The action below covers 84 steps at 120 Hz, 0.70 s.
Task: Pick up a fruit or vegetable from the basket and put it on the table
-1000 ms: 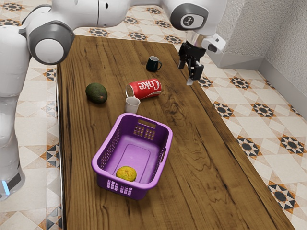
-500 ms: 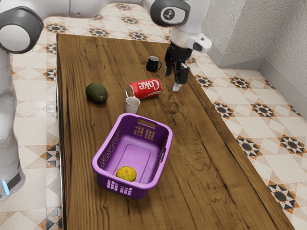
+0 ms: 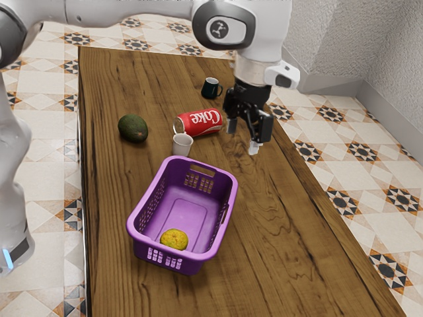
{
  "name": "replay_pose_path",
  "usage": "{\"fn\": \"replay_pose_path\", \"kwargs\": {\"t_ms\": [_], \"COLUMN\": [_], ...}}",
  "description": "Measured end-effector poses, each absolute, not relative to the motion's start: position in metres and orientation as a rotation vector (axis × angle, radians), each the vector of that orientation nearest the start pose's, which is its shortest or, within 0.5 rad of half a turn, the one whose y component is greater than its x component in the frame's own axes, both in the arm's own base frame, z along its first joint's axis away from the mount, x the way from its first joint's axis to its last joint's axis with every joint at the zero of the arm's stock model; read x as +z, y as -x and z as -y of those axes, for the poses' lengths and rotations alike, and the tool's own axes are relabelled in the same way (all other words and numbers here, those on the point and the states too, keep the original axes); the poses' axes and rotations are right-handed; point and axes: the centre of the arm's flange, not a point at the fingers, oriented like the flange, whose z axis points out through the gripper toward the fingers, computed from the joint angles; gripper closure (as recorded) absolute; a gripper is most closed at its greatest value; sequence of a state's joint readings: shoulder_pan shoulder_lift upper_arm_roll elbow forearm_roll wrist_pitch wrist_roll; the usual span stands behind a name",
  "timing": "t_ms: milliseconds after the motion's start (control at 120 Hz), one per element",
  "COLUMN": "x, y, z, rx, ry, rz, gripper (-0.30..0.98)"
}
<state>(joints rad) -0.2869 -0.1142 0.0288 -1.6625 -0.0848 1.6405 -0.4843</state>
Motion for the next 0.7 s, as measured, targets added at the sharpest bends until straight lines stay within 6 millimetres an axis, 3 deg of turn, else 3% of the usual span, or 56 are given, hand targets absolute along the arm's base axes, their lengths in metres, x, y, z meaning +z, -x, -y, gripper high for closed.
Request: {"fn": "replay_pose_path", "kwargs": {"t_ms": [133,275,450,642,700], "x": [0.650,0.626,0.582,0.544,0.543], "y": [-0.494,-0.479,-0.470,-0.461,-0.457], "z": [0.182,0.201,0.151,0.136,0.140], "rx": [0.005,0.150,0.267,0.322,0.310], "ry": [3.306,3.273,3.147,3.094,3.101], "rz": [0.534,0.719,0.976,1.094,1.101], "gripper": [0.00,0.00,0.00,0.00,0.00]}}
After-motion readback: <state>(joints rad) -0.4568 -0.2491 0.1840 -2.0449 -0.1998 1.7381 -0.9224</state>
